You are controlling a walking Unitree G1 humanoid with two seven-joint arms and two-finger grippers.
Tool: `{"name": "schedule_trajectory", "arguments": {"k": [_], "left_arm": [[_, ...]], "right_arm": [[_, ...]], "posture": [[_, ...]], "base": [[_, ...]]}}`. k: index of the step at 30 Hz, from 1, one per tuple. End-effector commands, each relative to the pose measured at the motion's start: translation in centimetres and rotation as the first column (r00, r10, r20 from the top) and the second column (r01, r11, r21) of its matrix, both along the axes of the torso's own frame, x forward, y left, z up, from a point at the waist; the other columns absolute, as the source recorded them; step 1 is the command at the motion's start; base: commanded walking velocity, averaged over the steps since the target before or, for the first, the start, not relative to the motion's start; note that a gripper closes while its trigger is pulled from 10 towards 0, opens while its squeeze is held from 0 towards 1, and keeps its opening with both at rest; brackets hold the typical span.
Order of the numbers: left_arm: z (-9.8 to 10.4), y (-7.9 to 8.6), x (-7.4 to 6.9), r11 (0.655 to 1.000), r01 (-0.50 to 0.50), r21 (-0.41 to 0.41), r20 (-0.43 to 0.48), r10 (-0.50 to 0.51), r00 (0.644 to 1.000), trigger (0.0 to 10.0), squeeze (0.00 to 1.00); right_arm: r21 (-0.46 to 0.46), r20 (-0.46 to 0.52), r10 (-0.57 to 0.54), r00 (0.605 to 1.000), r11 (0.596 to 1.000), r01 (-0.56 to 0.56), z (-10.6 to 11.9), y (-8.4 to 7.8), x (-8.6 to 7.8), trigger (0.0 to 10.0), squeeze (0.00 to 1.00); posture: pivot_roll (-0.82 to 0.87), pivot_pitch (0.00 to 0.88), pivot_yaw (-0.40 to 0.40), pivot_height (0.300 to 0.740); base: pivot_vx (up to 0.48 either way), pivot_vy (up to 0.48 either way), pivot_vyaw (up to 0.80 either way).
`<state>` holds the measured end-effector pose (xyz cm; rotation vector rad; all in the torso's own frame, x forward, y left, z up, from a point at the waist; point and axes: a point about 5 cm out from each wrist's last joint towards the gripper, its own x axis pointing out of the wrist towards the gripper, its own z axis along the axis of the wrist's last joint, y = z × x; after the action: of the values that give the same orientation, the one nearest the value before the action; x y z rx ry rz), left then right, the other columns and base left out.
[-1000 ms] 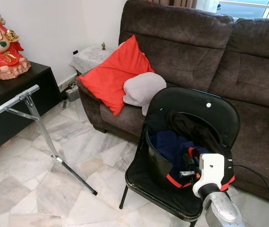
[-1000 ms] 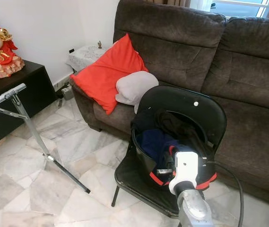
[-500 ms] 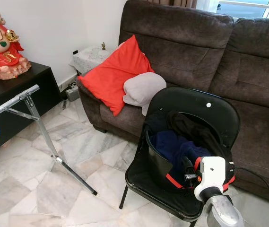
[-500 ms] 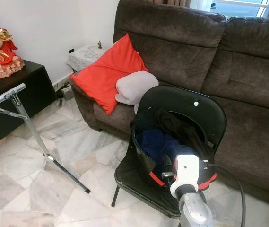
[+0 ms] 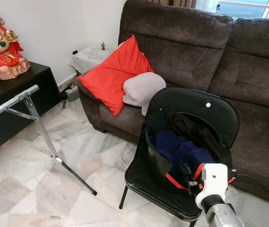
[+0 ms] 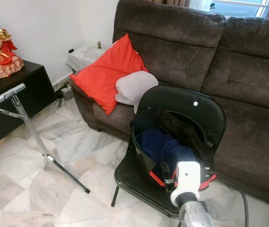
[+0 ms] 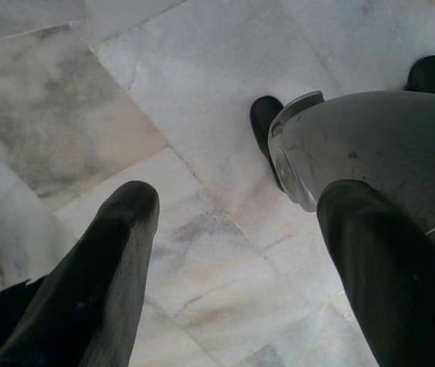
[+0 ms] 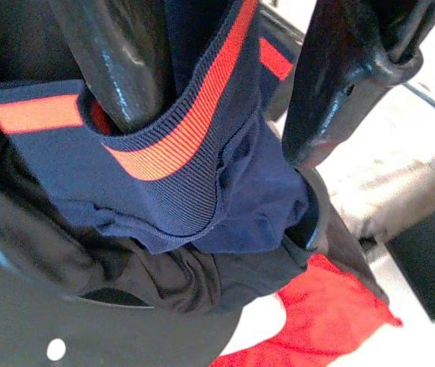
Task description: Hang hanger
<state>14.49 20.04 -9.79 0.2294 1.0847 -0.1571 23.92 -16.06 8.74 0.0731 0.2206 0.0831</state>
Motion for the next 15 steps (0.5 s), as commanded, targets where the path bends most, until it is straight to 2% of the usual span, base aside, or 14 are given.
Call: {"name": "schedule_trajectory", "arguments": {"k": [1,3,9,11,12,15], "left_arm": [[-0.56,-0.65,-1.26,0.999,0.028,-0.024,-0.058,-0.03,0.998,10.0,0.0],[-0.56,-0.66,-1.26,0.999,0.031,-0.024,-0.058,-0.032,0.998,10.0,0.0],[-0.56,-0.67,-1.26,0.999,0.029,-0.024,-0.058,-0.03,0.998,10.0,0.0],[-0.56,-0.67,-1.27,0.999,0.028,-0.024,-0.057,-0.03,0.998,10.0,0.0],[-0.56,-0.67,-1.27,0.999,0.028,-0.024,-0.057,-0.029,0.998,10.0,0.0],[-0.57,-0.66,-1.27,0.999,0.029,-0.023,-0.058,-0.03,0.998,10.0,0.0]], "right_arm": [[0.044,-0.01,-0.021,1.0,0.999,0.022,0.09,-0.2,-0.32,10.0,1.0],[0.065,-0.025,-0.042,0.999,0.997,0.044,-0.14,-0.34,-0.37,10.0,1.0],[0.013,-0.039,-0.033,0.999,0.999,0.034,-0.31,-0.49,-0.36,10.0,1.0],[-0.049,-0.058,-0.032,0.998,0.998,0.03,-0.6,-0.74,-0.49,10.0,0.46],[-0.055,-0.061,-0.046,0.997,0.998,0.043,-0.63,-0.98,-0.62,10.0,0.0],[-0.046,-0.063,-0.058,0.996,0.997,0.055,-0.63,-1.13,-0.74,10.0,0.0]], "posture": [[-0.02,0.068,0.019,0.74],[-0.02,0.068,0.018,0.74],[-0.02,0.068,0.018,0.74],[-0.02,0.068,0.017,0.74],[-0.02,0.069,0.016,0.74],[-0.02,0.069,0.016,0.74]], "base": [[0.0,0.0,0.0],[0.0,0.0,0.0],[0.0,0.0,0.0],[0.0,0.0,0.0],[0.0,0.0,0.0],[0.0,0.0,0.0]]}}
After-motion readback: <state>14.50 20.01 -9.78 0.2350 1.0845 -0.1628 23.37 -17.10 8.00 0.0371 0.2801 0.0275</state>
